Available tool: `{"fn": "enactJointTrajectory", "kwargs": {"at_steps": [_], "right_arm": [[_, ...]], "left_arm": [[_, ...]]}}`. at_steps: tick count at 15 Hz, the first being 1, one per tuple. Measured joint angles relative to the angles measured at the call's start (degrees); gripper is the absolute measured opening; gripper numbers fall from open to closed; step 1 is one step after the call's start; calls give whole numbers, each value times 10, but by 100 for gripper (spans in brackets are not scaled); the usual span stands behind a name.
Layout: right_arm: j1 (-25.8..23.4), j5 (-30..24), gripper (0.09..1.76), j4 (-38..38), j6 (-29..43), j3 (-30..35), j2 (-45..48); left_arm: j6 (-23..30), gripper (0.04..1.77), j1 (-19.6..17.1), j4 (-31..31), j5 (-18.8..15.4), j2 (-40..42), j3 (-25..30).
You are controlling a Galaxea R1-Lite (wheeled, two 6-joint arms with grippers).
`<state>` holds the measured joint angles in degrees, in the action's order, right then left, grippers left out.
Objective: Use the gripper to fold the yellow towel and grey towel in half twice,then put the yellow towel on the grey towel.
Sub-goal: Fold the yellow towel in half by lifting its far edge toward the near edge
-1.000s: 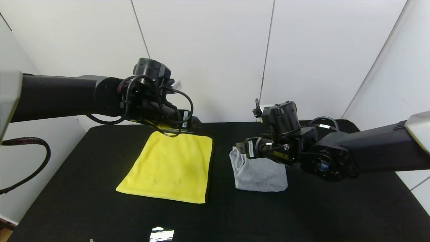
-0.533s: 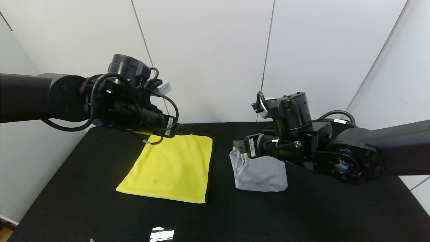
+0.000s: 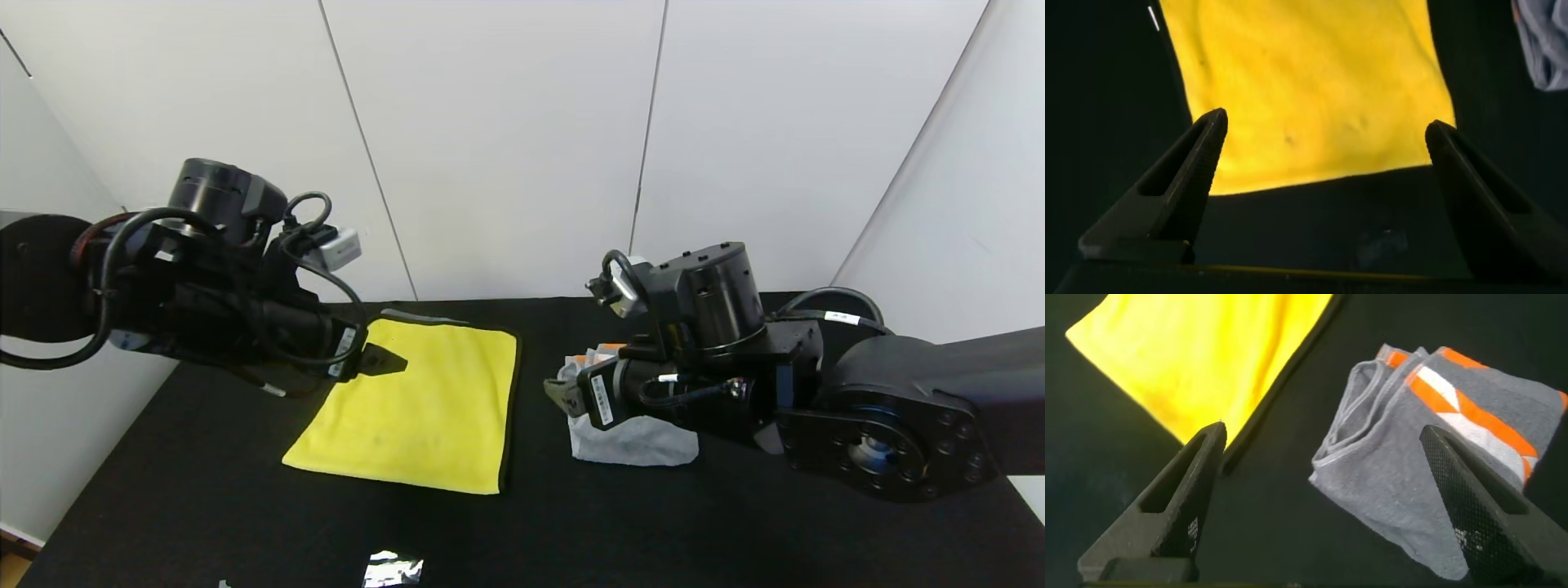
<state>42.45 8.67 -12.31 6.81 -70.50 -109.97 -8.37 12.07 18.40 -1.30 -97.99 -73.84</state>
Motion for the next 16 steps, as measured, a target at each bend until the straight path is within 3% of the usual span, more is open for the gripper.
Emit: {"fn": "enactJointTrajectory", "kwargs": {"at_steps": [5,11,16], "right_arm": [[15,-5,171,13,-39,4,-3],[47,-26,171,26,-68,-17,-32],[82,-21,171,54,-67,-67,-76]], "left_arm": [[-127,172,-74,2,-89,46,64],[-267,172,-135,8,-164,49,105],[-352,172,-166,11,-170,35,132]]}}
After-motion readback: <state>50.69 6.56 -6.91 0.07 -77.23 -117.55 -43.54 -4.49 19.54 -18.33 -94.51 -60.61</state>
